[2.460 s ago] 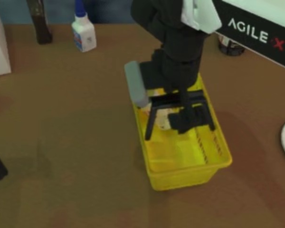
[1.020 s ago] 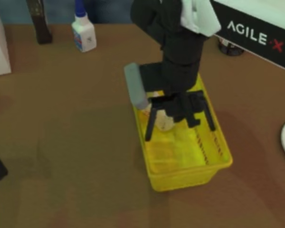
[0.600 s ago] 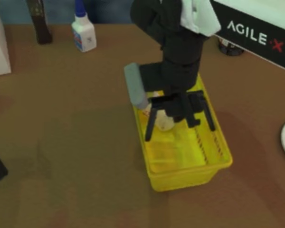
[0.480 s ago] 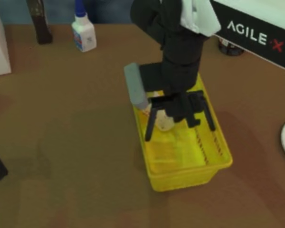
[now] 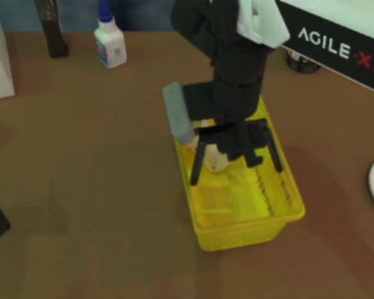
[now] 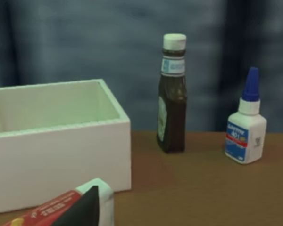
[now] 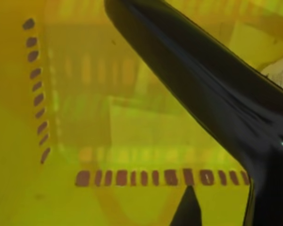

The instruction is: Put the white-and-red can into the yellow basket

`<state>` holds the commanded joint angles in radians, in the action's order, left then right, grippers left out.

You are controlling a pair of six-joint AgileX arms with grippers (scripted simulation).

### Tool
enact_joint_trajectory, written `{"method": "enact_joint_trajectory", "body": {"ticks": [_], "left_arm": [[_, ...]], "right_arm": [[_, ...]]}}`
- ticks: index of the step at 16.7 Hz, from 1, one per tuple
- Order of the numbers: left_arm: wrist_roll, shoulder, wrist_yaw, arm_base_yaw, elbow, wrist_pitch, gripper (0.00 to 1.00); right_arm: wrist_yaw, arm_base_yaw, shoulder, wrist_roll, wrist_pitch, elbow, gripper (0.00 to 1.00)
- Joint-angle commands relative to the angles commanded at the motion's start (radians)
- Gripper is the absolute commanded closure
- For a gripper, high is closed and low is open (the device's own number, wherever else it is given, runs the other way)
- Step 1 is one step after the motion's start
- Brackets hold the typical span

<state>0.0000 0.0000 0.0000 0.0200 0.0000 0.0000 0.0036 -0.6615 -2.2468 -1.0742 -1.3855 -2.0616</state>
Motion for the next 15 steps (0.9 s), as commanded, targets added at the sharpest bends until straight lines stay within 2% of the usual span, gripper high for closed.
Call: {"method": "enact_joint_trajectory", "body": {"ticks": [9, 15], "left_arm": [[0.000, 0.000, 0.000, 0.000, 0.000, 0.000, 0.00], [0.000, 0.000, 0.000, 0.000, 0.000, 0.000, 0.00]], "right_arm": [[0.000, 0.001, -0.001, -0.001, -0.004, -0.005, 1.00], [0.000, 0.025, 0.022, -0.033, -0.166, -0.140, 1.00]]}}
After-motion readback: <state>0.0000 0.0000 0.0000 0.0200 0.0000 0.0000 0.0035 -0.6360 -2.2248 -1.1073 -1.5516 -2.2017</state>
